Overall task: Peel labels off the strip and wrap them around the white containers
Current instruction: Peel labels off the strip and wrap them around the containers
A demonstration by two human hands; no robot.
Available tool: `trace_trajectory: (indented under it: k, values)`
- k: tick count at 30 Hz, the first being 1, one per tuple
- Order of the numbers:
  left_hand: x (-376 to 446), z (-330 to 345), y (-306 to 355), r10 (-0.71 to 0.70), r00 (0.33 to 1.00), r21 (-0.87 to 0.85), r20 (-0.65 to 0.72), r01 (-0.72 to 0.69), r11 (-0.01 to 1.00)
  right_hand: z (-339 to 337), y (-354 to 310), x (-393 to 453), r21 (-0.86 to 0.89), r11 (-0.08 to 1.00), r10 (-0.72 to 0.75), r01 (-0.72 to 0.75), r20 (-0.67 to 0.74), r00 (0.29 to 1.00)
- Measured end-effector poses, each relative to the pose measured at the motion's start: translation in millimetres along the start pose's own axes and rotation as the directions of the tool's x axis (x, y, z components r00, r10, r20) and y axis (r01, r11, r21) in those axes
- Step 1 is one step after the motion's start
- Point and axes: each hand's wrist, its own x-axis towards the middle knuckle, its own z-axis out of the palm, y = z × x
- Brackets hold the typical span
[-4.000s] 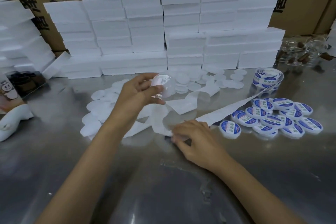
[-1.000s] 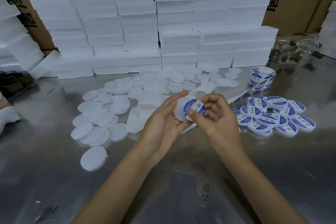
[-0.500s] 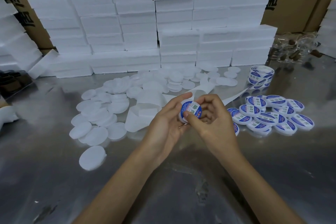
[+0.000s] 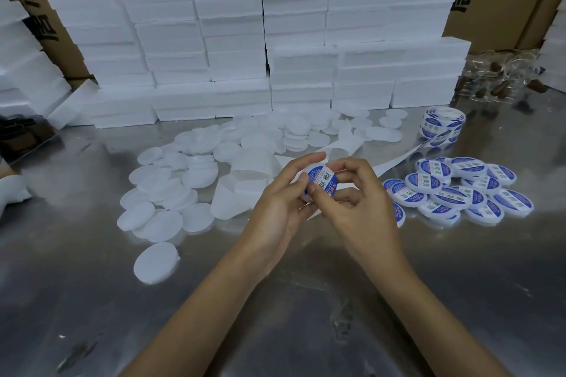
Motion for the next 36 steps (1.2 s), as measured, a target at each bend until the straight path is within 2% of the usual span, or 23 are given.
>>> trace_trajectory:
  k: [3, 7, 10, 13, 16, 19, 22, 27, 31, 33, 34, 36]
  values:
    - [-1, -2, 0, -0.003, 1.000, -0.043, -0.007, 0.002, 0.999, -3, 0, 2, -0.055, 0.998, 0.017, -0.019, -0.032, 0.999]
    - [-1, -3, 0, -0.023, 0.999, -0.204, 0.029, 0.028, 0.979, -13, 3, 7, -0.168, 0.979, 0.106, -0.111, -0.037, 0.994]
    - [-1, 1, 1, -0.061, 0.996, -0.324, 0.071, 0.081, 0.943, -11, 6, 4, -0.297, 0.954, 0.024, -0.034, -0.039, 0.999]
    - [-4, 4, 0, -0.092, 0.986, -0.395, 0.135, 0.139, 0.908, -11, 5, 4, -0.492, 0.865, -0.120, 0.100, -0.011, 0.993]
    - [-6, 4, 1, -0.110, 0.979, -0.377, 0.172, 0.169, 0.911, -15, 8, 7, -0.554, 0.817, -0.201, 0.160, -0.015, 0.979]
    - [-7, 5, -2, -0.115, 0.979, -0.311, 0.169, 0.164, 0.936, -18, 13, 9, -0.506, 0.842, -0.224, 0.188, -0.012, 0.974]
    - [-6, 5, -5, -0.126, 0.984, -0.312, 0.124, 0.160, 0.937, -20, 14, 10, -0.467, 0.868, -0.186, 0.168, 0.007, 0.982]
    - [-3, 0, -3, -0.105, 0.992, -0.390, 0.069, 0.124, 0.913, -17, 7, 2, -0.621, 0.760, -0.174, 0.194, 0.093, 0.980]
    - [-4, -3, -2, -0.095, 0.988, -0.368, 0.118, 0.133, 0.920, -17, 13, 5, -0.571, 0.778, -0.241, 0.261, 0.113, 0.964]
    - [-4, -3, -1, -0.078, 0.988, -0.306, 0.135, 0.117, 0.945, -19, 18, 7, -0.564, 0.781, -0.260, 0.267, 0.095, 0.961]
    - [-4, -2, -1, -0.064, 0.990, -0.215, 0.124, 0.089, 0.972, -20, 19, 8, -0.561, 0.787, -0.249, 0.255, 0.088, 0.964]
    - [-4, -4, -1, -0.001, 0.999, 0.075, 0.038, -0.001, 0.997, -20, 20, 10, -0.539, 0.809, -0.227, 0.232, 0.077, 0.971]
